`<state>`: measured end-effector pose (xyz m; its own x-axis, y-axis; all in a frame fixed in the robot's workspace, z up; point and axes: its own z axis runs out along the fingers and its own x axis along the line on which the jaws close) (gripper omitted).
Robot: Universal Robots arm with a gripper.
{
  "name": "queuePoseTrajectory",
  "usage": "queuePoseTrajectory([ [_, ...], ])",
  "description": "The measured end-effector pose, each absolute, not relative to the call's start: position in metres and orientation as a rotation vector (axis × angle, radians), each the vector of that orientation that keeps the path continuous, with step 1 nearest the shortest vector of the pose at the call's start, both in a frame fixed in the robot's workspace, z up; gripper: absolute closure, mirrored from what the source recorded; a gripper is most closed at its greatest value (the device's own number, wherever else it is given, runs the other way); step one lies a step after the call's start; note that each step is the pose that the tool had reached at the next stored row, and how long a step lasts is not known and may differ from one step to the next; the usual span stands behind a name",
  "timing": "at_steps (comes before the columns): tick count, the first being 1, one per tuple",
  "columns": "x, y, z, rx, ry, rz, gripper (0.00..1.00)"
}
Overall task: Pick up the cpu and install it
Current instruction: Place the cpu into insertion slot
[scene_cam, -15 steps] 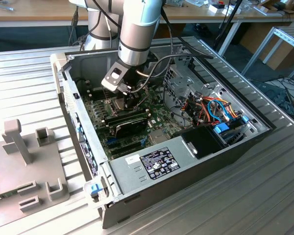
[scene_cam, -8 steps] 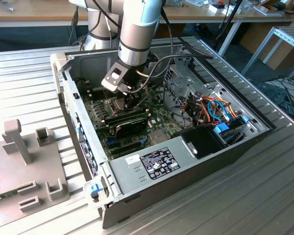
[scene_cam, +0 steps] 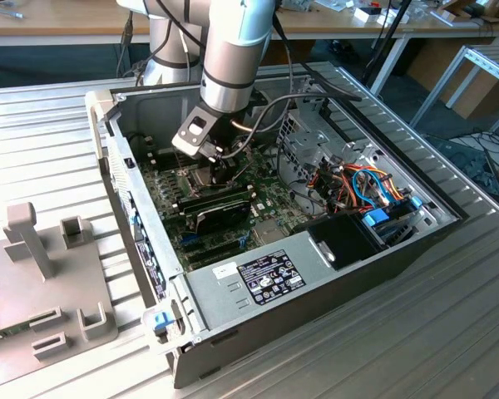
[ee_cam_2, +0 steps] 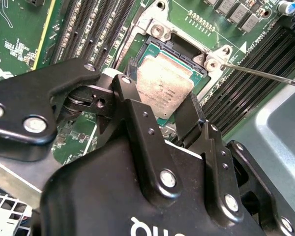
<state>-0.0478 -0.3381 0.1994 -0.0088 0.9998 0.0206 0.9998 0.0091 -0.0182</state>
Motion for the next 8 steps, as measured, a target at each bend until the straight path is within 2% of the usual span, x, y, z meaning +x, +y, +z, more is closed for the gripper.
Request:
queuePoseTrajectory([
  [8, -0.0478, -0.3381, 0.1990, -2.192, -2.212, -0.002, 0.45],
])
